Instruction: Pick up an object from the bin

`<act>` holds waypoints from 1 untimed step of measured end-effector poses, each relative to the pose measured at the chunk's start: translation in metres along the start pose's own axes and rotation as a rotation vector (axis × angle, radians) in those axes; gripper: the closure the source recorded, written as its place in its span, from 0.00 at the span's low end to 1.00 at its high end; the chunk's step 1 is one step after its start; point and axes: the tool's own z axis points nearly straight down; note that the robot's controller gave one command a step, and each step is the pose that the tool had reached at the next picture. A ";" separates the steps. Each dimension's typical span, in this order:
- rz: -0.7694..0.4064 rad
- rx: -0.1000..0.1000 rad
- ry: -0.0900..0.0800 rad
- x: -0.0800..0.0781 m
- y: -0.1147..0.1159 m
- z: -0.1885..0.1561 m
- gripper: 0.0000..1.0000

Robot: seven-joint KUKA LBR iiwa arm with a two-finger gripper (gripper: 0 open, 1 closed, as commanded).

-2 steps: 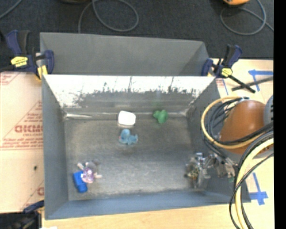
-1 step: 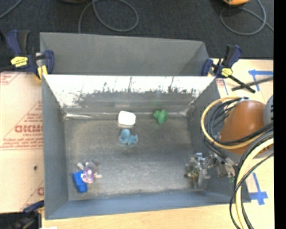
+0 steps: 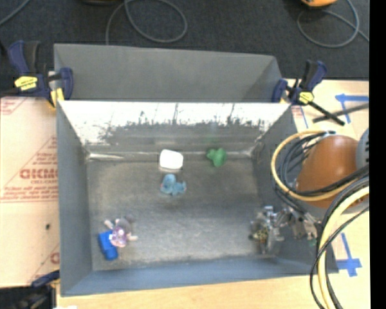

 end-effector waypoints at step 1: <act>0.030 0.002 -0.002 -0.009 0.000 -0.077 1.00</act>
Offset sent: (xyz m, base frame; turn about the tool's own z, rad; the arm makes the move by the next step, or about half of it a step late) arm 0.0000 0.0000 0.0000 0.0000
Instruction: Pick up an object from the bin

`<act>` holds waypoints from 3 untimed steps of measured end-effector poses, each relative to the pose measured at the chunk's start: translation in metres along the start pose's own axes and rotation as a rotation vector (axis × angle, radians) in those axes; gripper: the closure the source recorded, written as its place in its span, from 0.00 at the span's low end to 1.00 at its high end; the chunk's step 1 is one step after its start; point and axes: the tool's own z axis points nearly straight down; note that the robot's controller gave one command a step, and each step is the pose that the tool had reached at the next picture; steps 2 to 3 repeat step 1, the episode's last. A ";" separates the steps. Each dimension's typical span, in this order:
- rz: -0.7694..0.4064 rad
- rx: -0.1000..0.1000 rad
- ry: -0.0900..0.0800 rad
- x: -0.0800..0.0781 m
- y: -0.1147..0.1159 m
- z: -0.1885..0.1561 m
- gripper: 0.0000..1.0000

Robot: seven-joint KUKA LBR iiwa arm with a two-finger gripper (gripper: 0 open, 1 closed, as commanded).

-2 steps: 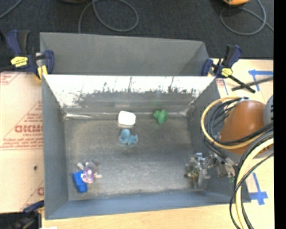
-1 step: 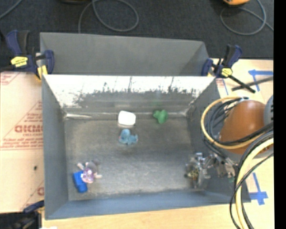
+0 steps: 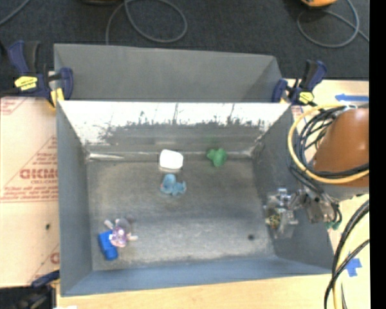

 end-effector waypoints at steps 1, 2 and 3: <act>-0.001 0.000 0.000 0.000 0.000 0.000 1.00; -0.001 0.000 0.000 0.000 0.000 0.000 1.00; -0.001 0.000 0.000 0.000 0.000 0.000 1.00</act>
Offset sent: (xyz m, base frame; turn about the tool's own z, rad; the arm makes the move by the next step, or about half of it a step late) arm 0.0014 0.0052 0.1022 0.0447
